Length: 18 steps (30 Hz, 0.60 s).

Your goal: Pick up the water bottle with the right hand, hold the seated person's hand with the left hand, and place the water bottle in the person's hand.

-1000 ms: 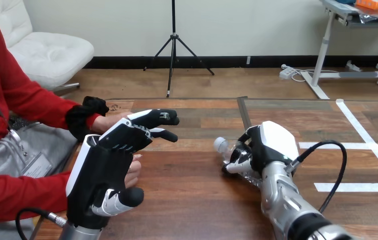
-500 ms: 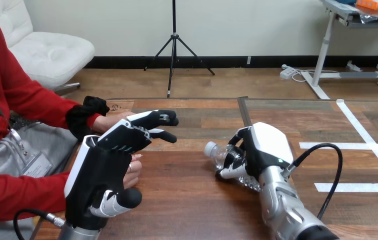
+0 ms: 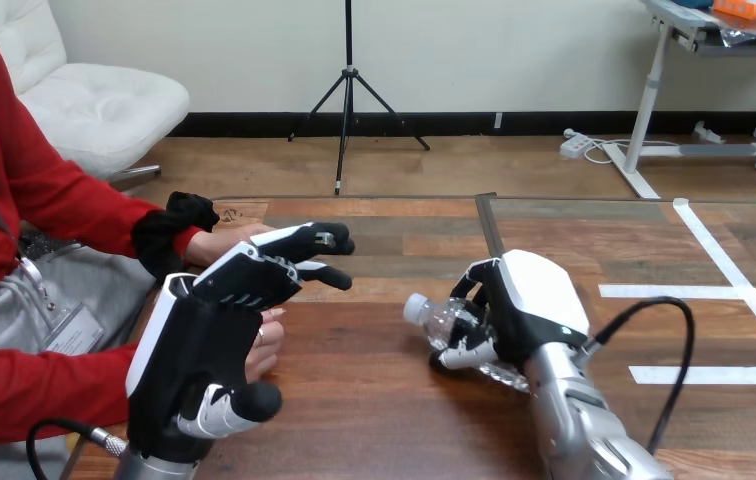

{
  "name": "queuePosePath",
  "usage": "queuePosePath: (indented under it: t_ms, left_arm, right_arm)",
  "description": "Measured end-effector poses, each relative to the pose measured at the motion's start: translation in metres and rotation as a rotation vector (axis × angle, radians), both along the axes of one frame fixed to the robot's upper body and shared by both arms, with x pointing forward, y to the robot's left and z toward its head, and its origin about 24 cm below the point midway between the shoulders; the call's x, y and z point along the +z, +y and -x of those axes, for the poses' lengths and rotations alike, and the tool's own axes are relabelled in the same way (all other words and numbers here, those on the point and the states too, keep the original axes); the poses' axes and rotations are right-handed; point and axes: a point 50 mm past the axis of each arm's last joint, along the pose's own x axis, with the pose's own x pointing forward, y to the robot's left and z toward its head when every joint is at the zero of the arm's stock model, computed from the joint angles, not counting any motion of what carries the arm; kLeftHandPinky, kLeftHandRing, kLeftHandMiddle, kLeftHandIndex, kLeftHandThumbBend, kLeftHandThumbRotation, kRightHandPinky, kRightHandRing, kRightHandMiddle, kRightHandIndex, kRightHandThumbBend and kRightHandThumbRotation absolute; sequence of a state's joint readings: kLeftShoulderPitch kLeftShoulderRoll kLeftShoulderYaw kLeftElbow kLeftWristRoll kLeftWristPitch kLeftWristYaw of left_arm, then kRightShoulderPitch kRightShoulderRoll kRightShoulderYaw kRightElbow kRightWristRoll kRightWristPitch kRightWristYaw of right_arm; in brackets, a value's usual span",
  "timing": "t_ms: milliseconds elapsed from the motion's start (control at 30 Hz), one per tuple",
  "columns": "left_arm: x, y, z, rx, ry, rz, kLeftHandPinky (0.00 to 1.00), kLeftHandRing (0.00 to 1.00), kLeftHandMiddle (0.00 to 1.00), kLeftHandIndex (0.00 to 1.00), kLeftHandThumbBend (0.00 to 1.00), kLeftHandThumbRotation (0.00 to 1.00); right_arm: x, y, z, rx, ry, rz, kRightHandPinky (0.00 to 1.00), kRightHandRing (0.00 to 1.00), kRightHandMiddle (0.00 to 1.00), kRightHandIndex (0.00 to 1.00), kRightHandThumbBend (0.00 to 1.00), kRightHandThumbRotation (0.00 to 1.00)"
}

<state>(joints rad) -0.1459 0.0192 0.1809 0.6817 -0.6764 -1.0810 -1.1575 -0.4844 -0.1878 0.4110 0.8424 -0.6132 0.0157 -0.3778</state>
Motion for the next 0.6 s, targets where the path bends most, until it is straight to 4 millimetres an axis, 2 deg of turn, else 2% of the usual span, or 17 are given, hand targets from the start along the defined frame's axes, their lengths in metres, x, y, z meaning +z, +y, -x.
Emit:
queuePosePath:
  t_ms: [600]
  left_arm:
    - [0.000,0.002,-0.001,0.002,0.010,-0.015,0.61,0.76,0.78,0.73,0.93,0.67]
  right_arm:
    - [0.007,-0.016,0.019,0.042,-0.054,-0.021,0.38,0.42,0.47,0.49,0.79,0.00]
